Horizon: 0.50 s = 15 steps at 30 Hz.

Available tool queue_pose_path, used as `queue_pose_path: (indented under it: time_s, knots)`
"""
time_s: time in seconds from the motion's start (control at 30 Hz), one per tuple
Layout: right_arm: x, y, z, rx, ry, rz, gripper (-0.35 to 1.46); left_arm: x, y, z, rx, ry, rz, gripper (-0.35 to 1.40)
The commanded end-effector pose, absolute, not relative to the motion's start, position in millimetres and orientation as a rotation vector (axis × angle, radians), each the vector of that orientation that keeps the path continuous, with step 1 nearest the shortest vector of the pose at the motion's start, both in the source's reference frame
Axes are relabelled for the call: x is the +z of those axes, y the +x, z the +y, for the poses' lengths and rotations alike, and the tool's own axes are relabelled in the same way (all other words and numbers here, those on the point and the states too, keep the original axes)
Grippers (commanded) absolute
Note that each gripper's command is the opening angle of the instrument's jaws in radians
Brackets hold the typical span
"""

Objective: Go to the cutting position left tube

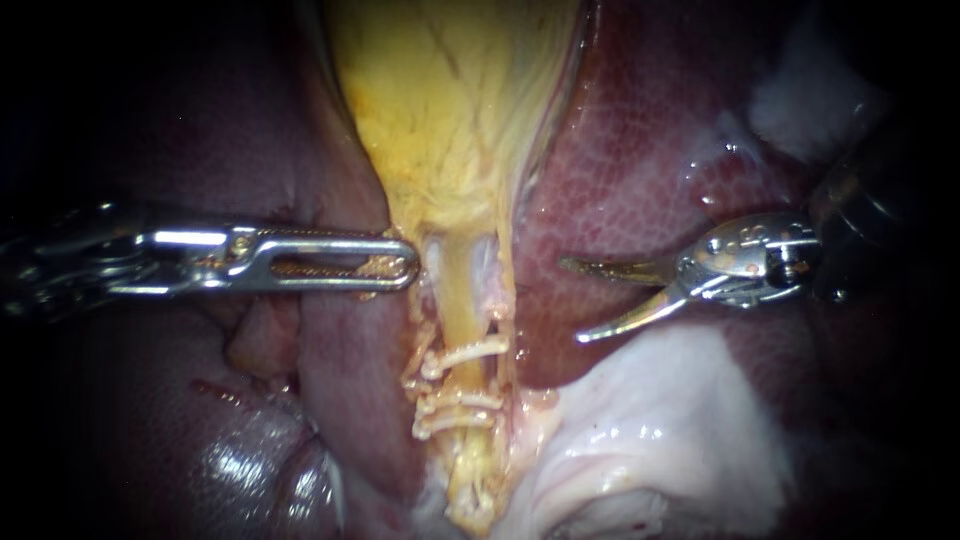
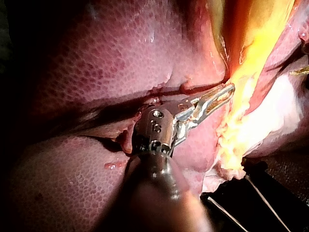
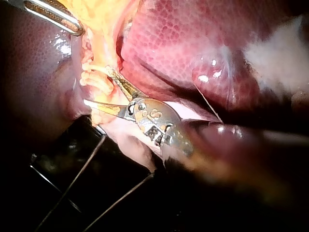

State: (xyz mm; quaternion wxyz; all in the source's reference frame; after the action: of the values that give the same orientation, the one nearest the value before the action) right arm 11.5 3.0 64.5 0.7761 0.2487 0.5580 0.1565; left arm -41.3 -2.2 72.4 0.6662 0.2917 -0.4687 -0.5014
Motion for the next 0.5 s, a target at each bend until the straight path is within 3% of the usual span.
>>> queue_pose_path:
  time_s: [0.03,0.5]
  knots:
    - [64.5,11.5,3.0,0.339,0.539,1.207,1.43,72.4,-41.3,-2.2,-1.131,0.659,-1.058,-0.35]
    - [65.9,12.2,2.0,0.312,0.561,1.215,1.43,66.3,-35.0,1.6,-1.168,0.653,-1.073,-0.35]
